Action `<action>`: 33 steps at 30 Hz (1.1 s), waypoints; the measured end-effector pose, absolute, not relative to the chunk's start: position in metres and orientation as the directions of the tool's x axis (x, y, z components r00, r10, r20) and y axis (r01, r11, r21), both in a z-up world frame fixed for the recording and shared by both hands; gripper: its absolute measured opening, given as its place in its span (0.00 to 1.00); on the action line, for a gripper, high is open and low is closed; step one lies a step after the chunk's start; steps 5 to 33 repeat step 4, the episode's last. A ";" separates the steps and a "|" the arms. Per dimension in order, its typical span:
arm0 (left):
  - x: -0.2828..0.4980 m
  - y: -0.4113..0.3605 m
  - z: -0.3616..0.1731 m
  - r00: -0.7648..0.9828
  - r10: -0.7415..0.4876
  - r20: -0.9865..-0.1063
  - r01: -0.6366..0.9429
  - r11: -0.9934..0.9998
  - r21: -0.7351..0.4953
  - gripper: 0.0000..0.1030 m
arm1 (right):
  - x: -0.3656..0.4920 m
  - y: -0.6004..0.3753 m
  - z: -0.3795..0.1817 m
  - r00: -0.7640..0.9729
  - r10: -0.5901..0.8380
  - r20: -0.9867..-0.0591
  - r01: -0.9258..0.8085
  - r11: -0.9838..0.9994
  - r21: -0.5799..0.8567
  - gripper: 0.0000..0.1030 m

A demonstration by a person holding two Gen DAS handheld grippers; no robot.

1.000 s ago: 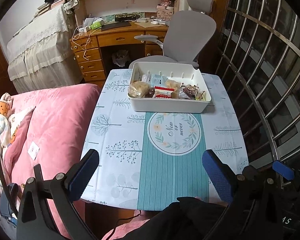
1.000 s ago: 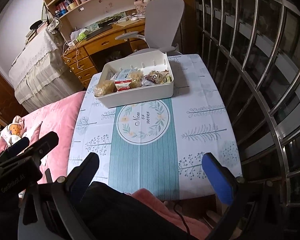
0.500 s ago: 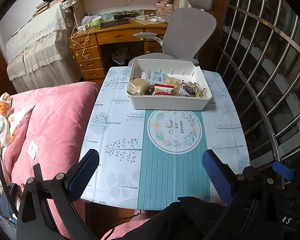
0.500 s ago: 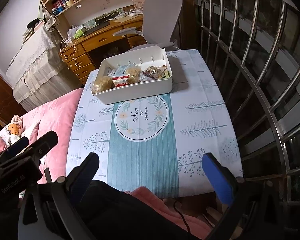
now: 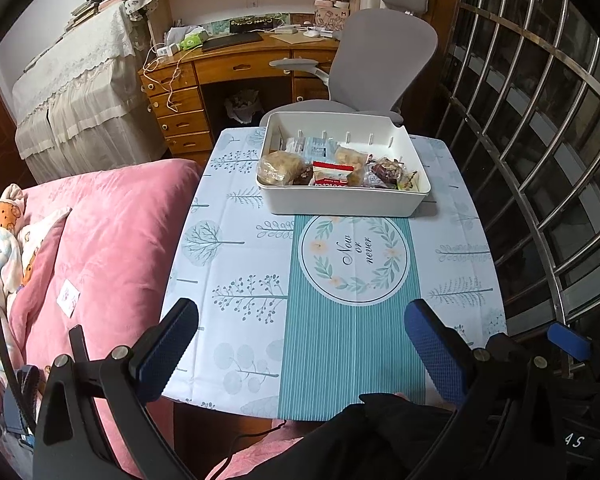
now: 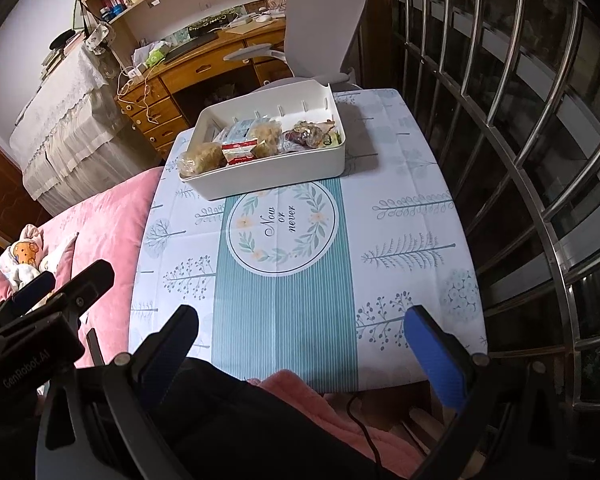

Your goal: Organize snacks

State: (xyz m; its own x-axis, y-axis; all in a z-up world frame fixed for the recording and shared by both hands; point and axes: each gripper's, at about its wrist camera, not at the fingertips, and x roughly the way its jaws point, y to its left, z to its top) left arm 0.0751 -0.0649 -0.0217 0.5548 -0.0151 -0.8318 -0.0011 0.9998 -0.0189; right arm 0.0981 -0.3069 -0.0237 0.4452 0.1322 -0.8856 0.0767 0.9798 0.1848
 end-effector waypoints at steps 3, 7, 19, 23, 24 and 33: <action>0.075 -0.065 -0.022 0.554 -0.014 -0.833 -0.001 1.000 -0.017 0.99 | 0.098 -0.307 -0.024 0.445 0.133 -0.886 0.077 0.980 0.185 1.00; 0.077 -0.065 -0.022 0.552 -0.014 -0.834 0.000 1.000 -0.017 0.99 | 0.098 -0.307 -0.024 0.446 0.133 -0.885 0.076 0.980 0.186 1.00; 0.077 -0.065 -0.022 0.552 -0.014 -0.834 0.000 1.000 -0.017 0.99 | 0.098 -0.307 -0.024 0.446 0.133 -0.885 0.076 0.980 0.186 1.00; 0.077 -0.065 -0.022 0.552 -0.014 -0.834 0.000 1.000 -0.017 0.99 | 0.098 -0.307 -0.024 0.446 0.133 -0.885 0.076 0.980 0.186 1.00; 0.077 -0.065 -0.022 0.552 -0.014 -0.834 0.000 1.000 -0.017 0.99 | 0.098 -0.307 -0.024 0.446 0.133 -0.885 0.076 0.980 0.186 1.00; 0.077 -0.065 -0.022 0.552 -0.014 -0.834 0.000 1.000 -0.017 0.99 | 0.098 -0.307 -0.024 0.446 0.133 -0.885 0.076 0.980 0.186 1.00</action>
